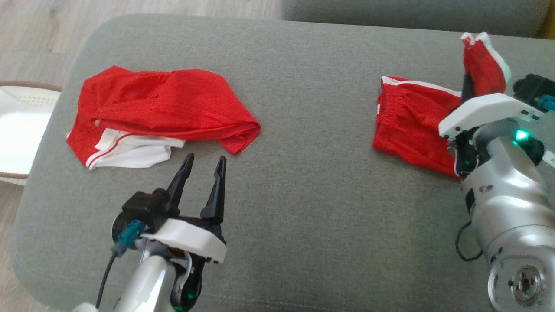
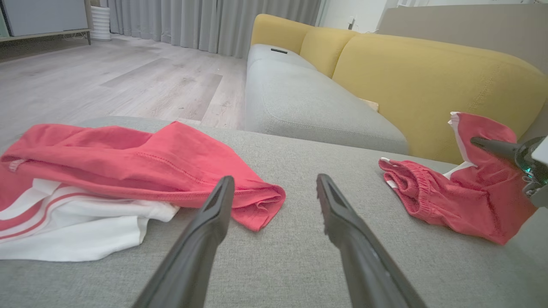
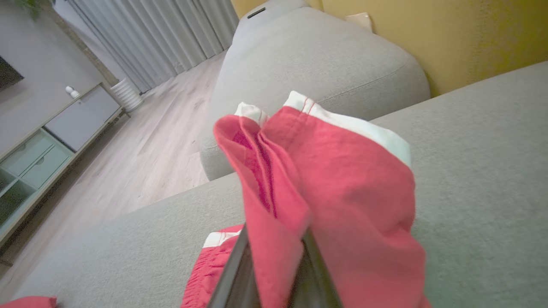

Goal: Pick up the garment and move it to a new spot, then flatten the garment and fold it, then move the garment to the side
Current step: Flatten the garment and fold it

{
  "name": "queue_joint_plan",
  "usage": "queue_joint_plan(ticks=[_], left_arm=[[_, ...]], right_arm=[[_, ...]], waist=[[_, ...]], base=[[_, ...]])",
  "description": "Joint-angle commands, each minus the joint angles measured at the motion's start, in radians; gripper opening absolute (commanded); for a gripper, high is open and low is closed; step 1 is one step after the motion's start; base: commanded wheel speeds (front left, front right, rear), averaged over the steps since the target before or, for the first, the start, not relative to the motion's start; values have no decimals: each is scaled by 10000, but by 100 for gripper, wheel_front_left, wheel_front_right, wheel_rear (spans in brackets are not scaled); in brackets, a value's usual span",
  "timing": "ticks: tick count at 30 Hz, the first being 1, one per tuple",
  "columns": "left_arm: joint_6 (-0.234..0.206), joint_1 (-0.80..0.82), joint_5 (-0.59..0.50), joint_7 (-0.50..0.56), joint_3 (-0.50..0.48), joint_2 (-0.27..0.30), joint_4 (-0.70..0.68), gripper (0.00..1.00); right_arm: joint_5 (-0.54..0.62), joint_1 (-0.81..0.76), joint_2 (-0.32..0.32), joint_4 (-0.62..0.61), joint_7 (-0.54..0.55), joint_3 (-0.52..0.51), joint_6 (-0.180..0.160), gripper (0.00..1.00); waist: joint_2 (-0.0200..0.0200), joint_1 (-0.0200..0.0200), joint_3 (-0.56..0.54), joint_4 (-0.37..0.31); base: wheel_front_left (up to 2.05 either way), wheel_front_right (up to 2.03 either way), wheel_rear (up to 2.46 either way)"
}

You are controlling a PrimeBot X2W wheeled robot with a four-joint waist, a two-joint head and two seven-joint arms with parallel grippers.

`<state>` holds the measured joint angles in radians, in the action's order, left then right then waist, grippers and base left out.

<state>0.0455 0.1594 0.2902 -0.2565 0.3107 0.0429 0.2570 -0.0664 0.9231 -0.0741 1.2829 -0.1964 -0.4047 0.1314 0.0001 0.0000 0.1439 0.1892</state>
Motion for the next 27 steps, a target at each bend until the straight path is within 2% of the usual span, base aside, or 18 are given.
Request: queue_joint_plan(ticks=[1,7,8,13,23,24,25,27], left_arm=[[10,170,-116,-53,-387,74,-314,100],[-55,174,-131,-53,-372,74,-233,100],[-55,174,-131,-53,-372,74,-233,100],[-94,143,-107,-53,-375,74,-231,100],[-156,119,-41,-53,-392,74,-299,100],[-146,125,-34,-53,-381,74,-291,100],[-135,133,-33,-53,-371,74,-278,100],[-125,154,-36,-53,-373,74,-251,100]], right_arm=[[-253,379,214,-234,-18,646,-7,0],[-2242,29,235,-333,112,2996,-7,0],[-2242,29,235,-333,112,2996,-7,0],[-3679,-859,237,-1153,402,4828,-7,0],[-4517,-1550,238,-1673,542,6217,-7,0],[-4597,-1556,238,-1689,499,6299,-7,55],[-4707,-1566,238,-1703,477,6386,-7,100],[-5033,-1652,238,-1920,557,6818,-7,100]], waist=[[-1,0,-34,74],[-1,0,-1,337],[-1,0,-1,337],[-1,0,-25,390],[-1,0,68,228],[-1,0,81,204],[-1,0,92,187],[-1,0,94,150]], base=[[0,0,0],[0,0,0],[0,0,0],[0,0,0],[0,0,0],[0,0,0],[0,0,0],[0,0,0]])
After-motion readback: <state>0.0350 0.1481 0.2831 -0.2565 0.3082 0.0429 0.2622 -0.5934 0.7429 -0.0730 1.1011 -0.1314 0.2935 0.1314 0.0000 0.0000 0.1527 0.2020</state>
